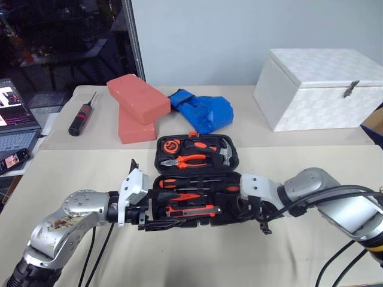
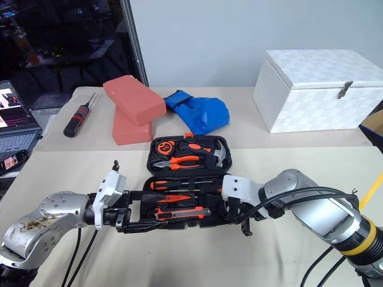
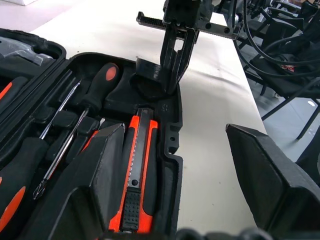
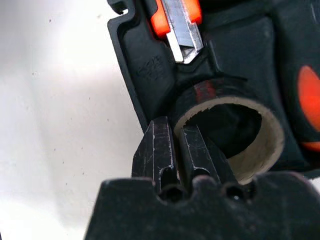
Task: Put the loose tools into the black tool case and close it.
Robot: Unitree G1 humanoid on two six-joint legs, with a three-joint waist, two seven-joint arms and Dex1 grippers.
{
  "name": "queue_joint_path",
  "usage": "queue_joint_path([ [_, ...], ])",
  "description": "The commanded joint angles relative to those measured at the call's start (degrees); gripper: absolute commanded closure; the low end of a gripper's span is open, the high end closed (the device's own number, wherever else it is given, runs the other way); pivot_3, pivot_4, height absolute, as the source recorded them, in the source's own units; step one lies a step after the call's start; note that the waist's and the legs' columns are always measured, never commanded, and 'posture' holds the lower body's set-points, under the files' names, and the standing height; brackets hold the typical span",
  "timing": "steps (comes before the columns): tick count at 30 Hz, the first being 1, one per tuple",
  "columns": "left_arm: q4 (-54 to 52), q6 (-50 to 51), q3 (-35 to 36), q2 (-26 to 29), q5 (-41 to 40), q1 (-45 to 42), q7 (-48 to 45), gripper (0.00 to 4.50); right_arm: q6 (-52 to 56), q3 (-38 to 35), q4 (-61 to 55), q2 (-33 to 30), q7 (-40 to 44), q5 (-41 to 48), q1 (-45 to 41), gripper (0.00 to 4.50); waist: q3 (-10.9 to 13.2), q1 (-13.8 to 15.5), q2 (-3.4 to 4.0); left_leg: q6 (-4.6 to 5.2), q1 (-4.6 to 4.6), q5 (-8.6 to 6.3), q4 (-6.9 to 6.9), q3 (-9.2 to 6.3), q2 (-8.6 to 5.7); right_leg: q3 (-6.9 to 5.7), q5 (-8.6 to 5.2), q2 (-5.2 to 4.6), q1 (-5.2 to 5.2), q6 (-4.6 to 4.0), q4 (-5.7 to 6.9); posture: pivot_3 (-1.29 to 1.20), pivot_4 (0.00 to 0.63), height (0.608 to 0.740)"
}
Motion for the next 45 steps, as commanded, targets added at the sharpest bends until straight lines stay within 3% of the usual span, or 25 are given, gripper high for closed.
queue_joint_path([
  [1, -2.8, 0.1, 0.1, -0.1, -0.5, -0.3, 1.2, 1.04, -1.6, 2.7, 1.4, -0.4, 2.6, -2.5, -1.2, 4.44, 0.0, 0.1, 0.00, 0.00, -0.01, 0.00, 0.01, 0.00, 0.00, 0.00, 0.00, 0.00, 0.00, 0.00, 0.00, 0.00, 0.150, 0.740],
  [2, -2.8, 0.2, 0.2, -0.1, -0.6, -0.4, 1.5, 1.04, -2.0, 3.2, 1.8, 0.0, 3.3, -2.8, -1.7, 3.75, 0.0, 0.1, 0.00, 0.01, -0.01, 0.00, 0.03, 0.00, -0.01, -0.01, 0.01, -0.01, 0.02, 0.02, -0.03, 0.00, 0.150, 0.740],
  [3, -2.6, 0.3, 0.2, -0.1, -0.6, -0.5, 1.6, 1.04, -2.3, 3.5, 2.0, 0.2, 3.9, -3.0, -2.0, 3.58, 0.0, 0.1, 0.00, 0.01, -0.02, 0.00, 0.04, 0.00, -0.01, -0.01, 0.01, -0.01, 0.02, 0.02, -0.04, 0.00, 0.150, 0.740],
  [7, -2.0, 0.6, 0.6, 0.0, -0.7, -0.9, 2.0, 1.04, -2.3, 2.4, 1.8, 0.4, 6.0, -2.0, -2.6, 2.19, 0.0, 0.2, 0.00, 0.01, -0.02, -0.01, 0.02, 0.00, -0.02, -0.03, 0.01, 0.00, 0.01, 0.03, -0.03, 0.00, 0.150, 0.740],
  [16, 3.5, -1.1, 1.0, -0.9, -0.1, -1.8, 0.9, 1.04, -1.6, -4.2, 0.4, -0.3, 11.1, 4.6, -2.9, 2.19, 0.0, 0.0, 0.00, 0.01, -0.05, -0.04, 0.02, -0.01, -0.02, -0.03, 0.02, 0.01, -0.04, 0.01, -0.02, 0.00, 0.150, 0.740],
  [18, 5.4, 0.3, 1.6, -2.7, -0.2, -3.0, 4.2, 1.04, -1.2, -8.2, 0.5, 1.2, 9.9, 7.5, -2.4, 2.19, 0.0, 0.0, 0.00, 0.00, -0.05, -0.03, 0.03, -0.01, -0.01, -0.02, 0.04, 0.01, -0.03, -0.01, -0.01, 0.00, 0.150, 0.740],
  [23, 11.0, 8.2, 4.0, -10.1, 0.7, -9.9, 20.9, 1.04, 1.4, -24.7, 0.6, 13.6, -10.4, 7.0, 1.3, 2.19, 0.0, 0.2, -0.12, -0.18, -0.01, 0.10, 0.10, -0.08, 0.03, -0.02, 0.23, 0.14, 0.02, -0.12, 0.04, 0.00, 0.150, 0.740],
  [26, 14.4, 18.1, 5.5, -13.8, 0.5, -16.5, 31.9, 1.04, 12.9, -30.9, 3.0, 20.7, -21.1, 6.7, -1.8, 2.19, 0.0, 0.3, -0.12, -0.28, -0.01, 0.18, 0.11, -0.13, 0.00, 0.02, 0.33, 0.20, 0.00, -0.10, 0.11, 0.00, 0.150, 0.740],
  [29, 20.3, 24.9, 7.7, -16.6, 0.6, -23.3, 38.5, 1.04, 20.9, -32.1, 9.4, 25.3, -27.7, 5.4, -5.5, 2.19, 0.0, 0.2, -0.13, -0.34, 0.01, 0.22, 0.14, -0.13, -0.05, 0.03, 0.35, 0.27, -0.03, -0.13, 0.22, 0.00, 0.150, 0.740],
  [33, 30.4, 29.2, 11.6, -20.1, 2.1, -31.0, 45.6, 1.04, 20.4, -29.3, 20.6, 30.2, -33.8, 1.9, -10.7, 2.19, -0.1, -0.2, -0.13, -0.41, 0.00, 0.28, 0.06, -0.12, -0.07, 0.02, 0.41, 0.36, -0.13, -0.22, 0.20, 0.00, 0.150, 0.740],
  [38, 40.4, 31.1, 10.0, -19.0, 5.3, -36.5, 45.3, 1.04, 15.0, -26.0, 37.1, 33.5, -35.7, -1.6, -16.5, 2.19, -0.1, -0.9, -0.13, -0.75, -0.04, 0.48, -0.01, 0.08, -0.10, 0.21, 0.42, 0.38, -0.32, -0.24, 0.31, 0.00, 0.150, 0.740],
  [39, 41.8, 31.3, 9.0, -18.7, 6.1, -37.1, 44.8, 1.29, 14.1, -25.3, 39.7, 33.7, -35.4, -2.0, -17.3, 2.16, -0.1, -1.0, -0.13, -0.75, -0.09, 0.48, -0.03, 0.09, -0.11, 0.22, 0.42, 0.37, -0.37, -0.24, 0.29, 0.00, 0.150, 0.740],
  [41, 43.9, 31.9, 8.1, -18.5, 7.0, -37.9, 43.8, 1.65, 12.7, -23.9, 43.2, 34.0, -34.6, -2.6, -18.4, 2.69, -0.1, -1.2, -0.13, -0.76, -0.10, 0.49, -0.02, 0.13, -0.13, 0.25, 0.42, 0.37, -0.38, -0.24, 0.27, 0.00, 0.150, 0.740],
  [42, 44.4, 31.6, 7.9, -18.4, 7.4, -37.9, 43.2, 2.04, 12.4, -23.5, 44.3, 34.3, -34.1, -2.6, -18.7, 2.87, -0.1, -1.2, -0.13, -0.75, -0.12, 0.49, -0.03, 0.13, -0.13, 0.25, 0.42, 0.36, -0.39, -0.23, 0.27, 0.00, 0.150, 0.740],
  [45, 44.7, 31.8, 8.2, -18.5, 7.4, -37.7, 41.8, 3.11, 11.3, -22.4, 46.2, 34.6, -33.0, -2.8, -18.9, 3.90, -0.1, -1.5, -0.12, -0.73, -0.08, 0.47, -0.01, 0.13, -0.13, 0.29, 0.44, 0.32, -0.33, -0.20, 0.26, 0.00, 0.150, 0.740],
])
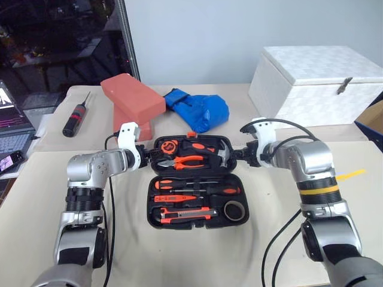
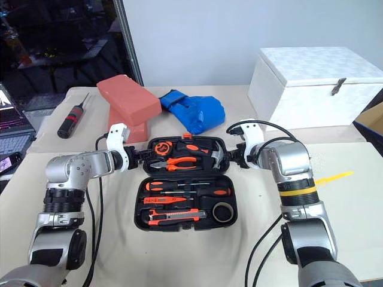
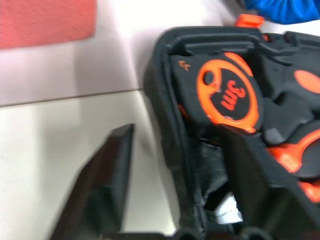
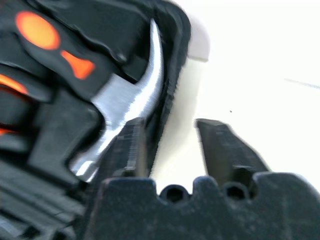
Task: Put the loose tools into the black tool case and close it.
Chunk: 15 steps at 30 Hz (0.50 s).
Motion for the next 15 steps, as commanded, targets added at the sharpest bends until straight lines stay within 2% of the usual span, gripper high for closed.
queue_joint_path([
  [1, 0.3, 0.5, 0.0, 0.5, 0.7, -0.3, -1.8, 3.41, -2.3, 1.0, 1.1, 0.2, 1.6, -0.4, -0.8, 4.23, 0.0, -0.1, 0.01, 0.04, 0.03, -0.03, 0.00, 0.00, 0.00, 0.01, 0.00, -0.01, 0.03, 0.00, 0.01, 0.00, 0.150, 0.740],
  [2, 0.2, 0.5, 0.2, 0.5, 0.7, -0.3, -2.3, 3.76, -2.4, 1.0, 1.1, 0.2, 1.8, -0.3, -0.7, 4.50, 0.0, -0.1, 0.01, 0.12, 0.07, -0.07, 0.01, 0.00, 0.00, 0.02, 0.00, -0.01, 0.07, 0.01, 0.02, 0.00, 0.150, 0.740],
  [3, -0.2, 0.9, 0.9, 0.2, 0.0, -0.3, -3.1, 4.09, -3.1, 0.5, 0.6, 0.4, 2.2, 0.1, -0.5, 4.50, 0.0, 0.0, 0.01, 0.18, 0.10, -0.11, 0.02, -0.01, 0.00, 0.01, 0.00, -0.01, 0.12, 0.01, 0.02, 0.00, 0.150, 0.740],
  [5, -1.8, 1.3, 1.7, 0.0, -1.1, 0.3, -4.8, 4.41, -4.5, -0.8, -1.2, 0.7, 3.3, 1.3, 0.0, 4.50, 0.0, -0.1, 0.01, 0.34, 0.10, -0.20, 0.04, -0.04, 0.00, -0.01, 0.01, 0.00, 0.11, 0.01, 0.04, 0.00, 0.150, 0.740],
  [8, -6.4, 3.7, 3.1, -0.1, -4.1, 1.5, -7.4, 4.41, -3.2, -4.7, -6.8, 1.2, 5.0, 5.4, 0.9, 4.50, 0.0, -0.2, 0.01, 0.30, 0.04, -0.18, 0.02, -0.03, 0.00, 0.01, 0.01, 0.01, 0.00, 0.01, 0.04, 0.00, 0.150, 0.740],
  [12, -16.3, 8.4, 5.5, 0.0, -8.0, 5.2, -7.8, 4.41, 3.6, -7.4, -18.7, -0.9, 7.3, 10.7, 5.4, 4.50, 0.0, -0.2, 0.01, -0.11, -0.87, 0.06, 0.07, -0.01, 0.00, 0.12, 0.02, -0.05, -1.01, 0.01, 0.65, 0.00, 0.150, 0.740],
  [15, -21.6, 9.3, 5.6, -0.2, -8.9, 7.9, -7.8, 4.41, 6.1, -8.8, -25.0, -2.1, 7.8, 13.3, 9.1, 4.50, 0.0, -0.2, 0.01, -0.08, -0.98, 0.05, 0.06, -0.01, 0.00, 0.12, 0.02, -0.06, -1.14, 0.01, 0.63, 0.00, 0.150, 0.740],
])
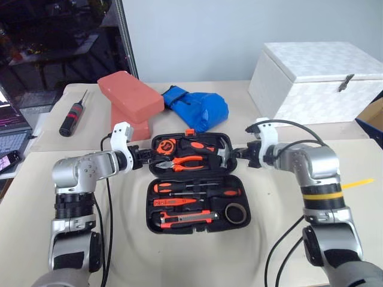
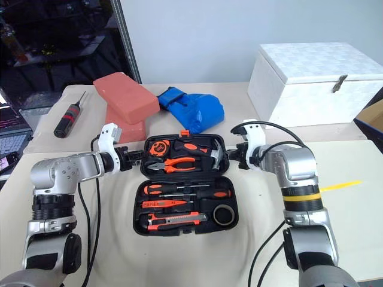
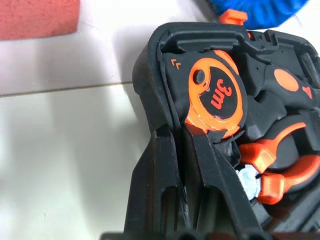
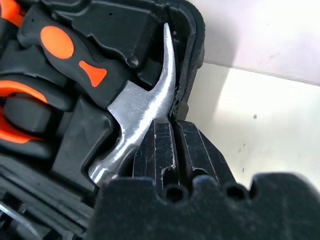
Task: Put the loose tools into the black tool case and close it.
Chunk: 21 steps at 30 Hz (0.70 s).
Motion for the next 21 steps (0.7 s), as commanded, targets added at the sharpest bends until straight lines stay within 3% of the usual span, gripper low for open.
queue_joint_path([
  [1, -8.4, 0.0, -2.3, -1.1, -4.3, 1.6, -3.6, 4.41, 0.3, -2.2, -10.7, 0.7, 3.3, 6.3, 1.2, 4.50, 0.0, 0.0, 0.00, 0.03, 0.00, -0.02, -0.01, 0.01, 0.00, 0.01, 0.00, 0.00, 0.01, 0.00, -0.05, 0.00, 0.150, 0.740],
  [5, -11.2, -9.1, -6.4, -0.1, -0.2, 3.1, -6.3, 4.41, -9.6, -1.9, -12.2, 0.6, 1.7, 2.4, 3.5, 4.50, 0.0, 0.0, -0.01, 0.06, 0.01, -0.03, 0.01, 0.15, 0.00, 0.06, 0.00, -0.01, 0.07, 0.00, -0.11, 0.00, 0.150, 0.740],
  [7, -12.8, -18.4, -7.7, 0.1, 3.3, 3.9, -8.1, 4.41, -17.6, -5.4, -12.3, 3.8, 1.8, 3.5, 4.0, 4.50, 0.0, 0.1, -0.02, -0.02, 0.07, 0.02, 0.04, 0.17, -0.01, 0.06, 0.00, 0.01, 0.12, 0.00, -0.13, 0.00, 0.150, 0.740],
  [11, -13.0, -33.7, -9.5, 0.3, 9.6, 4.2, -10.9, 4.41, -26.8, -7.6, -13.2, 4.4, 2.5, 2.6, 3.6, 4.50, 0.1, 0.1, -0.03, 0.23, 0.22, 0.05, 0.02, 0.25, -0.01, 0.11, 0.13, 0.03, 0.12, -0.15, -0.15, 0.00, 0.150, 0.740],
  [17, -13.9, -40.5, -11.5, 1.3, 11.8, 7.9, -14.7, 4.41, -26.4, -8.3, -17.7, 3.1, 4.1, 6.0, 6.6, 4.50, 0.1, -0.1, -0.03, 0.31, 0.46, 0.02, 0.00, 0.32, 0.00, 0.13, 0.12, 0.03, 0.30, -0.15, -0.11, 0.00, 0.150, 0.740],
  [21, -16.8, -44.6, -12.5, 7.1, 11.2, 15.5, -24.4, 4.41, -25.4, -9.2, -25.0, 0.0, 7.8, 8.9, 16.0, 4.50, 0.0, -0.1, -0.01, 0.26, 0.47, 0.02, -0.13, 0.39, 0.10, 0.14, 0.12, 0.07, 0.28, -0.15, -0.01, 0.00, 0.150, 0.740],
])
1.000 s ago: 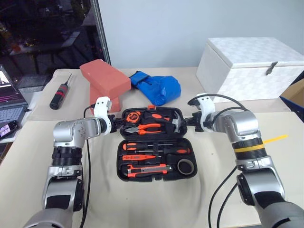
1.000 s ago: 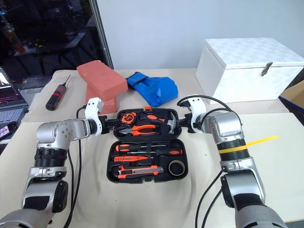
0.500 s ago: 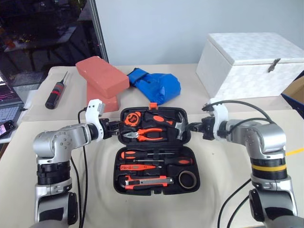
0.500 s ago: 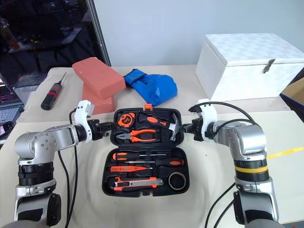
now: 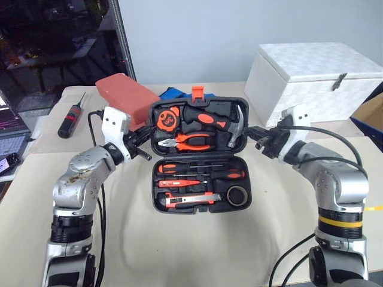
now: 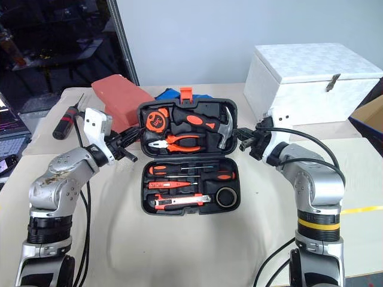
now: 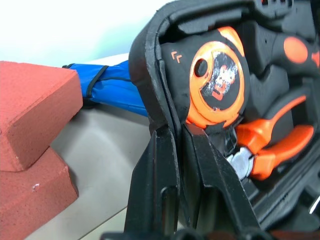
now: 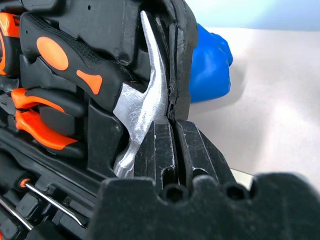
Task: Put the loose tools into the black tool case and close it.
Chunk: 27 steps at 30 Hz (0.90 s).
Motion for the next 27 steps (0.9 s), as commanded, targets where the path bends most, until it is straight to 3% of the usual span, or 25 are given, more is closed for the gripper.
queue_joint_path([
  [1, -6.0, -5.1, -4.6, 4.3, -1.1, 5.1, -11.3, 4.41, -3.5, 0.2, -12.6, -1.9, 7.2, 6.8, 6.9, 4.50, 0.0, 0.0, 0.01, 0.00, -0.01, 0.00, -0.03, 0.00, 0.00, 0.00, 0.00, -0.01, 0.00, 0.01, -0.05, 0.00, 0.150, 0.740],
  [3, -5.3, -8.9, -5.0, 6.8, 0.9, 6.8, -13.9, 4.41, -6.5, 0.8, -15.0, -3.9, 8.6, 4.7, 13.2, 4.50, 0.0, 0.1, 0.02, 0.01, -0.05, -0.02, -0.01, 0.02, 0.00, -0.01, -0.03, -0.03, 0.00, 0.04, -0.12, 0.00, 0.150, 0.740],
  [4, -5.0, -11.2, -5.2, 7.6, 2.0, 7.4, -14.9, 3.69, -8.4, 1.3, -15.9, -5.0, 9.4, 3.5, 15.9, 4.50, 0.0, 0.1, 0.03, 0.04, -0.04, -0.05, 0.00, 0.05, 0.00, 0.00, -0.04, -0.07, 0.02, 0.06, -0.14, 0.00, 0.150, 0.740],
  [5, -4.7, -12.7, -5.4, 8.0, 2.6, 7.6, -15.1, 3.52, -9.3, 1.4, -16.5, -5.5, 9.7, 3.0, 17.6, 4.50, 0.0, 0.1, 0.06, 0.09, 0.02, -0.08, 0.00, 0.12, -0.01, 0.01, -0.06, -0.10, 0.09, 0.10, -0.20, 0.00, 0.150, 0.740],
  [7, -4.7, -18.0, -5.9, 9.5, 4.3, 9.2, -18.1, 2.64, -13.1, 1.9, -18.2, -6.7, 10.0, 0.9, 21.6, 4.50, -0.1, 0.1, 0.04, 0.56, 0.16, -0.37, 0.00, 0.32, -0.01, 0.09, -0.08, -0.14, 0.16, 0.15, -0.41, 0.00, 0.150, 0.740],
  [9, -4.3, -21.9, -5.5, 10.5, 5.5, 10.8, -19.7, 2.08, -15.9, 2.4, -20.0, -8.0, 10.2, -0.9, 24.9, 4.50, -0.1, 0.1, 0.06, 0.51, 0.28, -0.33, 0.01, 0.33, 0.04, 0.06, -0.03, -0.07, 0.29, 0.17, -0.64, 0.00, 0.150, 0.740],
  [14, -2.0, -27.8, -4.4, 12.4, 7.2, 13.6, -22.1, 0.19, -20.2, 2.3, -21.9, -9.5, 9.6, -2.5, 31.3, 4.50, -0.1, 0.1, 0.06, 0.50, 1.23, -0.34, -0.04, 0.34, 0.25, -0.03, -0.11, -0.03, 1.42, 0.21, -0.84, 0.00, 0.150, 0.740],
  [15, -1.8, -28.1, -4.4, 12.0, 7.2, 13.7, -21.8, 0.09, -20.7, 2.3, -21.8, -9.3, 9.1, -2.6, 31.6, 4.50, -0.1, 0.1, 0.05, 0.54, 1.36, -0.37, -0.03, 0.36, 0.31, -0.02, -0.32, -0.03, 1.57, 0.54, -0.87, 0.00, 0.150, 0.740],
  [20, -3.2, -28.6, -3.4, 12.7, 5.8, 16.8, -22.9, 0.09, -25.7, 4.1, -21.8, -10.7, 9.2, -6.7, 33.5, 4.50, -0.1, 0.1, 0.04, 0.56, 1.63, -0.38, -0.01, 0.38, 0.40, -0.03, -0.36, 0.00, 1.87, 0.61, -0.91, 0.00, 0.150, 0.740],
  [24, -1.6, -13.9, 4.5, 22.7, -5.3, 24.6, -32.6, 0.09, -30.4, 2.3, -22.6, -12.8, 11.9, -7.8, 39.7, 4.50, -0.1, -0.1, -0.04, 0.43, 1.67, -0.61, -0.02, 0.41, 0.64, 0.00, -0.37, 0.02, 1.82, 0.34, -0.88, 0.00, 0.150, 0.740],
  [27, 3.8, -6.2, 7.5, 28.5, -9.3, 25.3, -36.9, 0.09, -34.1, 1.4, -23.9, -14.6, 13.7, -8.6, 43.5, 4.50, -0.1, 0.1, -0.06, 0.41, 1.70, -0.71, -0.02, 0.40, 0.83, -0.13, -0.55, 0.44, 1.81, 0.23, -0.82, 0.00, 0.150, 0.740],
])
